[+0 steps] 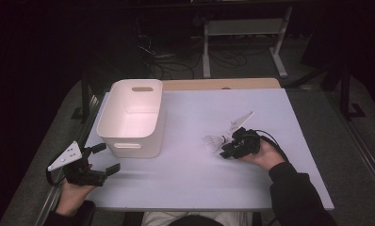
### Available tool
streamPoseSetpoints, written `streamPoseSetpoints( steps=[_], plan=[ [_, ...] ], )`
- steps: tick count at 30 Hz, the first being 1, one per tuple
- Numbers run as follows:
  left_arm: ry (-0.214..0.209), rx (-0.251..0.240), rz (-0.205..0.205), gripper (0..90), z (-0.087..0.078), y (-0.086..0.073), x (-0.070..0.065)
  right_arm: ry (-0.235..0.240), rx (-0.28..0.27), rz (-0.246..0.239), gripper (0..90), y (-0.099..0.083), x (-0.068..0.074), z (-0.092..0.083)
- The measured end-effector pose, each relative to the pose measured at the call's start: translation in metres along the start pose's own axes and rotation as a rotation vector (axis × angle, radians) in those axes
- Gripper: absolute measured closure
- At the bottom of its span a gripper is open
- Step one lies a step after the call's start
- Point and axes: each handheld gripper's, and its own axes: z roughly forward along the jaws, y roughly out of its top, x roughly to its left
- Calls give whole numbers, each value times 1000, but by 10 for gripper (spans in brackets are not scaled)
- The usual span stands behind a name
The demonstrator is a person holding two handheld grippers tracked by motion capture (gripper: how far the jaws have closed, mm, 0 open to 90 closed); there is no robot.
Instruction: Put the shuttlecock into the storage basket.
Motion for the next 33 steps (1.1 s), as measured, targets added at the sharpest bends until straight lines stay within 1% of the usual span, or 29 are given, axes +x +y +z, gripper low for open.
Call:
streamPoseSetpoints(
  steps=[2,7,9,12,14,18,21,25,33],
  plan=[
    [0,0,0,2,0,0,0,2,2,2,699,0,0,1],
    [0,0,0,1,0,0,0,19,5,-13,780,1,0,5],
    [-1,-1,0,2,0,0,0,26,15,-15,816,2,0,7],
    [0,0,0,2,0,0,0,28,33,-30,858,2,0,10],
    [-1,-1,0,1,0,0,0,29,36,-32,887,2,0,11],
    [0,-1,0,2,0,0,0,24,39,-33,889,3,-2,14],
    [0,-1,0,2,0,0,0,29,41,-23,890,3,-4,15],
    [-1,-1,0,2,0,0,0,28,29,-6,890,2,-7,15],
    [0,-1,0,2,0,0,0,31,26,5,891,2,-12,18]
  ],
)
